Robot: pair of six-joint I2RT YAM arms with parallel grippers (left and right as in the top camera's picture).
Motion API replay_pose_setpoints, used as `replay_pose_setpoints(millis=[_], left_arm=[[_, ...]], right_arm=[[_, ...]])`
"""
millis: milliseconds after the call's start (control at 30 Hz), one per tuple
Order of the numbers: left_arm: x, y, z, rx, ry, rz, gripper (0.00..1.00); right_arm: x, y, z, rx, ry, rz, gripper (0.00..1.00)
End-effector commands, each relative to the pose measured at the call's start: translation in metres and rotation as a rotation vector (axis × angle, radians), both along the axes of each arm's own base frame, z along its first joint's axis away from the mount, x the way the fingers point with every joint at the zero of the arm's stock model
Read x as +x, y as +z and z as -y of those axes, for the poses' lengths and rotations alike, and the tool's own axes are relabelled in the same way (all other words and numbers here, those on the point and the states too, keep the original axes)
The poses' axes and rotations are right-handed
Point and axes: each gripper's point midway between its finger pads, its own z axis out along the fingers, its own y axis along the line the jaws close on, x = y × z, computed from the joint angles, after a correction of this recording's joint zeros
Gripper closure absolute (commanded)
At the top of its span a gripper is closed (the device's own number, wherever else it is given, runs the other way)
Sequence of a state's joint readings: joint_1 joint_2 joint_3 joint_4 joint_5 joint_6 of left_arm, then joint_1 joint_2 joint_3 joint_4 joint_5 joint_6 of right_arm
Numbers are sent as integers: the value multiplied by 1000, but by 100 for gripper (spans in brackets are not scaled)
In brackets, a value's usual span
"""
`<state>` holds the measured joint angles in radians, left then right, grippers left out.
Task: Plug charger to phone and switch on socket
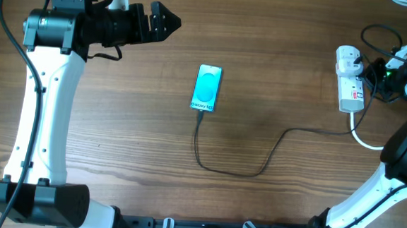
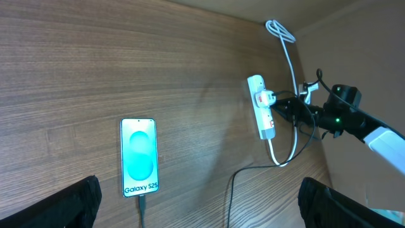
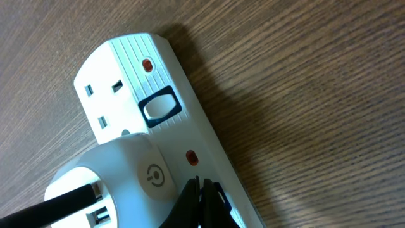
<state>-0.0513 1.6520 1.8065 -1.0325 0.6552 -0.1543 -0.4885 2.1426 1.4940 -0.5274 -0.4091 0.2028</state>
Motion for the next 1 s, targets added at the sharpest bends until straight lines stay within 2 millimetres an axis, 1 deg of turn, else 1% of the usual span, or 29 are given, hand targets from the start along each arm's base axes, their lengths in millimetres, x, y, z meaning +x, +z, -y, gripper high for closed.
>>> replay_pose_setpoints(millis=[0,333,533,600,833,900,967], left_arm=[[-2,3,1,1,-11,16,0],[-2,3,1,1,-11,16,0],[-2,3,1,1,-11,16,0],[-2,3,1,1,-11,16,0],[-2,3,1,1,-11,16,0],[-2,3,1,1,-11,16,0],[-2,3,1,1,-11,16,0]], right_arm=[[-10,-21,-22,33,45,-72,96],[-16,-26,-25,41,57,-96,96],[-18,-48,-43,56,105,-140,96],[-17,-48,-46,53,119,-140,96],[-28,-50,-51,67,141,-180,96],[-25,-49,-46,56,124,-173,96],[-21,-43,-27,40,34,-178,96]])
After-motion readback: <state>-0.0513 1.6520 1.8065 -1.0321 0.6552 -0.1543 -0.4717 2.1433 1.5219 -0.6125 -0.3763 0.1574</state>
